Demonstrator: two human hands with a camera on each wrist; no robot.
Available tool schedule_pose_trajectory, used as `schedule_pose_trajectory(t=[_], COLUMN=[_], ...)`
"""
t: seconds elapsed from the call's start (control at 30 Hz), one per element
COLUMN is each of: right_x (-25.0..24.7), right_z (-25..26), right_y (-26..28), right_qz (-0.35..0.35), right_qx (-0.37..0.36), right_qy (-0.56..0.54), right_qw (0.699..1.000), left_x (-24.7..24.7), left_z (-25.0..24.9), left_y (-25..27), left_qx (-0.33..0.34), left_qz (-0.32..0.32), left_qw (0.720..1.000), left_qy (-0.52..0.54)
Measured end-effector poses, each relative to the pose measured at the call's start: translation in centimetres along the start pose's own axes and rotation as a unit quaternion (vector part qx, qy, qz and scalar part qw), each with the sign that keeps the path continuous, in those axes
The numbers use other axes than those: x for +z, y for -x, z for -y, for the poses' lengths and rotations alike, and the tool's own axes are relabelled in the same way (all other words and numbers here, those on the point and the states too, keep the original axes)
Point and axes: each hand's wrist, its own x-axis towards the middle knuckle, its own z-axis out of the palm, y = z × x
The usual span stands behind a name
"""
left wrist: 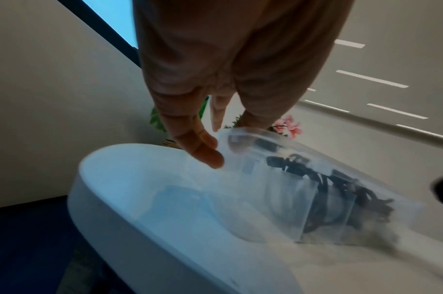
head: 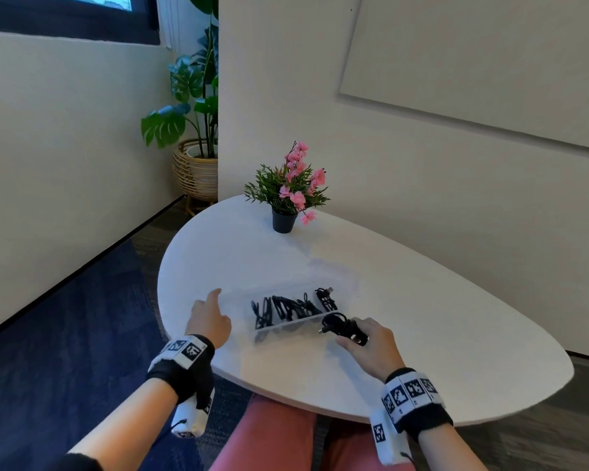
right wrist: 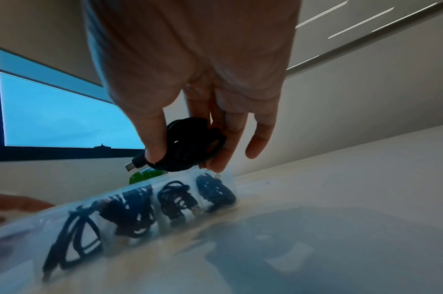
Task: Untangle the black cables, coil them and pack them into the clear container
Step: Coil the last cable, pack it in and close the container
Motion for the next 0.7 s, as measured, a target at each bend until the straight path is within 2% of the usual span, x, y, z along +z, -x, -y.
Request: schedule_pose_trajectory(t=[0.1,0.27,0.47,0.53,0.6,0.7], right_x=[-1.1,-2.3,-1.5,-0.7,0.2,1.7], right_z=[-0.2,0.1,2.7,3.3,3.5,3.3], right_y=[0.3,0.8,1.3,1.5,1.4,1.2], right_qz=[-0.032,-0.075,-0.077,-0.072,-0.065,-0.050], right_qx=[0.022,0.044,0.028,0.021,0.026,0.029], right_qy=[-0.016,-0.039,-0.020,0.024,0.065,0.117], right_qw=[0.999,0.995,0.996,0.997,0.995,0.991], left_x=[2.2,5.2,7.0,6.7,6.1,5.6], left_z=[-1.6,-5.3,-8.2,-8.6,-8.7,-9.1], left_y=[1.5,3.3,4.4,4.3,4.2,4.2], left_qx=[0.047,0.088,0.107,0.127,0.169,0.250], left_qz=[0.047,0.104,0.157,0.150,0.114,0.109], left_qw=[0.998,0.990,0.981,0.980,0.979,0.962], left_qy=[-0.014,0.034,0.042,0.013,-0.015,0.019])
